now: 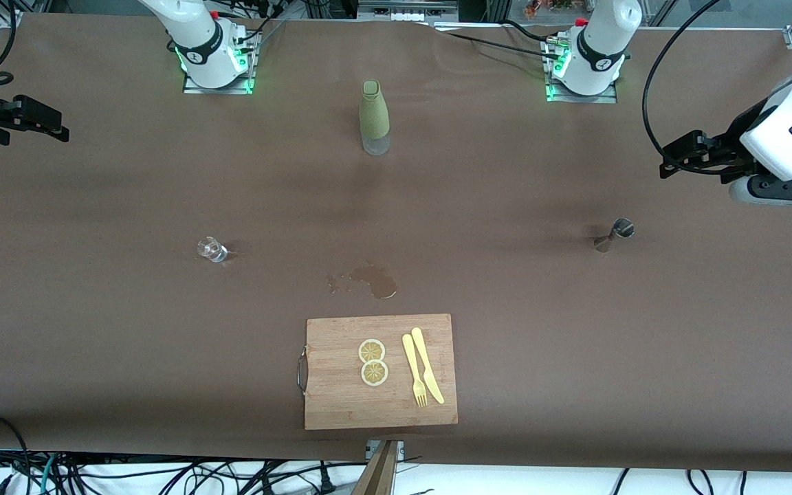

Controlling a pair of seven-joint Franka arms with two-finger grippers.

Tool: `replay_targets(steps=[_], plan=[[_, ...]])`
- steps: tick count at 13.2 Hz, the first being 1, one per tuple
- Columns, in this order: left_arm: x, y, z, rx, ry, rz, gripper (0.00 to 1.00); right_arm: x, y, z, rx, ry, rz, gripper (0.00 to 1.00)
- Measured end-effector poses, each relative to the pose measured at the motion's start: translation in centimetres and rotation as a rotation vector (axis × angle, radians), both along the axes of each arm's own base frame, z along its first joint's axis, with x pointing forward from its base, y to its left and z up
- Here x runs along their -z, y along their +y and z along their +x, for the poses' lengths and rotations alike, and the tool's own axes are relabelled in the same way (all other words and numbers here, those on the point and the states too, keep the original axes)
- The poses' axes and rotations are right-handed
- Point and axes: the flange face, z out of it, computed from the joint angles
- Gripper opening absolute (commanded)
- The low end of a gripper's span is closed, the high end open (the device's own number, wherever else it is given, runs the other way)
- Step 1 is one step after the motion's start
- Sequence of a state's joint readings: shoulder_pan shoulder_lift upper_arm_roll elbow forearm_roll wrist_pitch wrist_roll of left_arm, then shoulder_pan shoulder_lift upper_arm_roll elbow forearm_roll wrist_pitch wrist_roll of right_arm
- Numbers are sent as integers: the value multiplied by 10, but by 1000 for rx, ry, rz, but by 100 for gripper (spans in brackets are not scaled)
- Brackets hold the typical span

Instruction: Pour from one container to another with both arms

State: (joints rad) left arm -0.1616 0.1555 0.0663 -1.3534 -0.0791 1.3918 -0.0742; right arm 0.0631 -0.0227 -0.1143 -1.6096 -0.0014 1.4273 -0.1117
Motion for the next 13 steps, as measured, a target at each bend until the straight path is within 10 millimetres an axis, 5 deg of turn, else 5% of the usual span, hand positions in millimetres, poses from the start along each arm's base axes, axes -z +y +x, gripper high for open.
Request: replay_targets(steps=[9, 13], plan=[[0, 0, 0, 0, 1, 0, 100, 3, 0, 2, -1, 6, 0, 100], [0, 0, 0, 0, 1, 0, 100, 25, 4, 6, -3, 78, 40, 100]])
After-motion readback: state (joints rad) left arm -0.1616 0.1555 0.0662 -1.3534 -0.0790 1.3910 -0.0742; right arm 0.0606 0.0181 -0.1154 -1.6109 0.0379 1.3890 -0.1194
